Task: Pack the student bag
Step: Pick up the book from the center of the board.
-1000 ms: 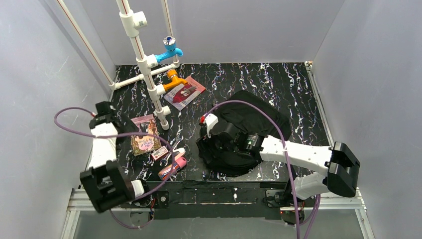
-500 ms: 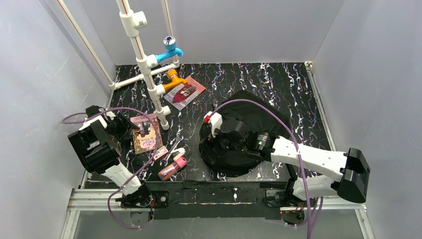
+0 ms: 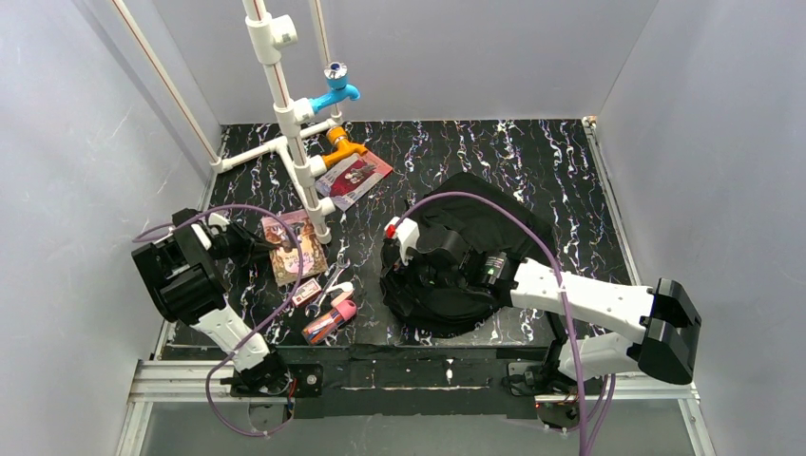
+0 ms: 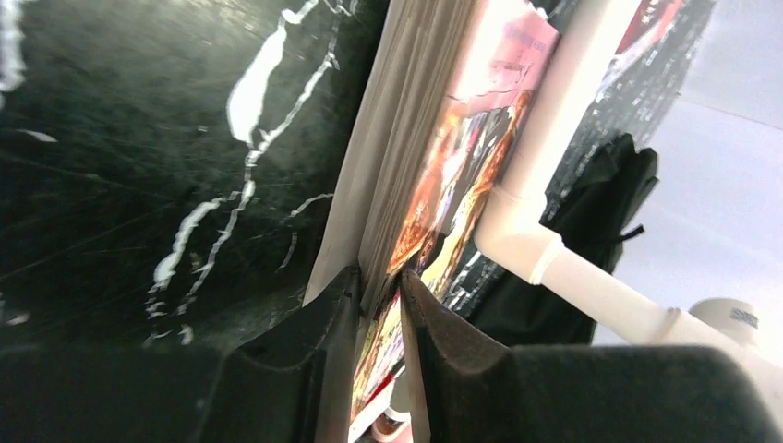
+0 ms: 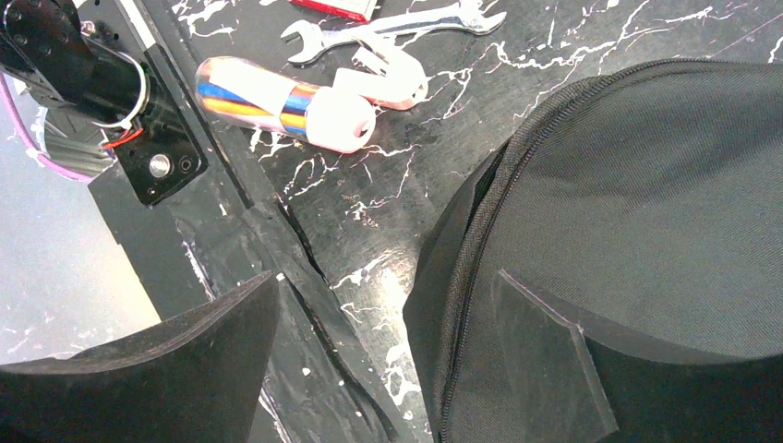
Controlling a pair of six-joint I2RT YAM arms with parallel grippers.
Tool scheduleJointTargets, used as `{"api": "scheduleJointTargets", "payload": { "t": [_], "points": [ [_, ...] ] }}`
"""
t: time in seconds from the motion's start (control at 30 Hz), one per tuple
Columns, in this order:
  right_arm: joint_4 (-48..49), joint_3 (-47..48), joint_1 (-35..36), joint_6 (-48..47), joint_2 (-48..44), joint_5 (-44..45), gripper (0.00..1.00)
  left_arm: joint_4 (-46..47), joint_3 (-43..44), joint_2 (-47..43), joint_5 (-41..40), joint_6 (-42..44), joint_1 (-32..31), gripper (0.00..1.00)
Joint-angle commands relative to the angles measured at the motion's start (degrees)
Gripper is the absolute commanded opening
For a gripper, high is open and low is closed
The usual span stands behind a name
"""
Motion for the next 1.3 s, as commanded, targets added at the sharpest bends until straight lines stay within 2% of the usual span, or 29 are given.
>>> {"api": "scheduleJointTargets", "payload": {
  "t": [0.0,0.07,0.13,0.17,0.33,0.43,0.53,0.73,0.87,1.03,1.1,1.27],
  "points": [
    [2.3,1.5,-0.3,0.1,0.7,-1.0,0.92,3.8,-2.0,-0.3,9.8,-3.3,-1.7,0.24],
    [2.5,1.6,-0.3,0.6,1.0,-1.1,0.92,3.7,-2.1,-1.0,9.6,-3.4,-1.7,0.19],
    [2.2,2.0,-0.3,1.0,1.2,-0.9,0.92,1.8,-1.3,-1.8,7.3,-2.6,-1.7,0.03],
    [2.0,2.2,-0.3,1.2,1.3,-0.7,0.92,0.9,-1.1,-2.5,6.0,-2.0,-1.7,0.0],
    [0.6,2.7,-0.3,1.8,1.4,-0.2,0.92,-7.0,0.6,-9.0,-5.6,-0.3,-1.6,0.0],
    [-0.4,3.0,-0.3,2.5,1.5,1.7,0.92,-14.2,2.0,-16.3,-15.3,-1.5,-1.7,0.0],
    [-0.8,3.1,-0.3,3.5,1.5,3.2,0.92,-17.7,2.2,-25.4,-23.9,-2.4,-2.1,0.0],
    [-3.9,5.4,-0.4,5.3,2.2,7.9,0.93,-21.4,6.9,-43.6,-32.1,-3.3,-3.9,0.0],
    [-6.9,7.7,-0.4,6.3,2.3,12.3,0.93,-25.3,13.9,-49.1,-32.6,-4.2,-6.5,0.0],
    [-7.6,8.5,-0.6,8.3,-0.8,17.7,0.92,-25.0,21.5,-55.3,-25.0,-2.7,-9.1,0.0],
    [-7.3,8.8,-1.0,8.3,-2.6,17.8,0.93,-25.0,24.7,-57.2,-24.6,-0.5,-12.2,0.0],
    [-6.5,10.0,-1.7,7.2,-5.5,16.7,0.93,-24.2,31.2,-59.6,-17.6,5.2,-19.6,0.0]
  ]
}}
